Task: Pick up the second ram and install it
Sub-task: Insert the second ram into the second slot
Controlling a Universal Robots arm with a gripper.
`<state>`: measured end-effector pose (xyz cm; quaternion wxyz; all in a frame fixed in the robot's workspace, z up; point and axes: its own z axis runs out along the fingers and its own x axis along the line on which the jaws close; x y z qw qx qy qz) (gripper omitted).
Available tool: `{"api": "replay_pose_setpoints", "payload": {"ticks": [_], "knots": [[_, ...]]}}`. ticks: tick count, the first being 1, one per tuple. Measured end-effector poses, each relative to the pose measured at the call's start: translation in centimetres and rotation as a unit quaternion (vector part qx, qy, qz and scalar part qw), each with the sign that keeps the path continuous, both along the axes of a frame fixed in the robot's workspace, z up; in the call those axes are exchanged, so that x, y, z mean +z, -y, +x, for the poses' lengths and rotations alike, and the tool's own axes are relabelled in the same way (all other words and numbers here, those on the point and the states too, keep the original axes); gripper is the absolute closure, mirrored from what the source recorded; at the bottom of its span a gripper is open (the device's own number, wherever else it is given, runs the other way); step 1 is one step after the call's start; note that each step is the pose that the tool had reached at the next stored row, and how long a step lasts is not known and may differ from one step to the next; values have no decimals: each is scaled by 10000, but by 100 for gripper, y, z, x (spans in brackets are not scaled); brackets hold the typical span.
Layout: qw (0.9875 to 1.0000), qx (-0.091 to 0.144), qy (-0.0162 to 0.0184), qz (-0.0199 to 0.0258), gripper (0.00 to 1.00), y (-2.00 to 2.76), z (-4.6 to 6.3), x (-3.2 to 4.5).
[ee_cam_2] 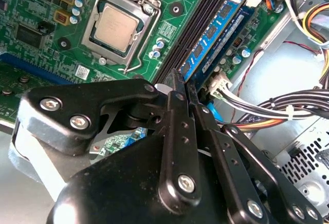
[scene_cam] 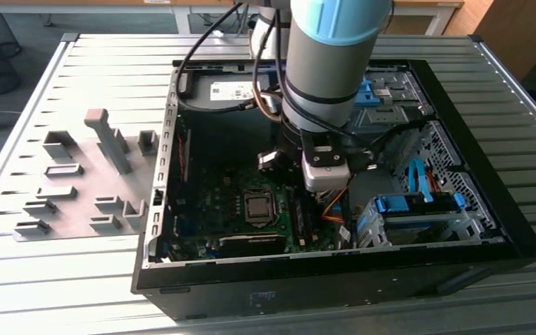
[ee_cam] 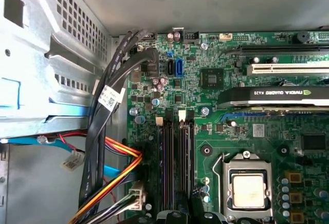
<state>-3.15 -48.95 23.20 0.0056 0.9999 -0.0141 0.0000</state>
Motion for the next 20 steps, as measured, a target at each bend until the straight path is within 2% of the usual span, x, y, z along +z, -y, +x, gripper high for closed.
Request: {"api": "replay_pose_setpoints", "payload": {"ticks": [6, 20], "knots": [[10000, 6, 0, 0, 86, 10, 0, -55], [10000, 9, 0, 0, 86, 11, 10, -68]]}}
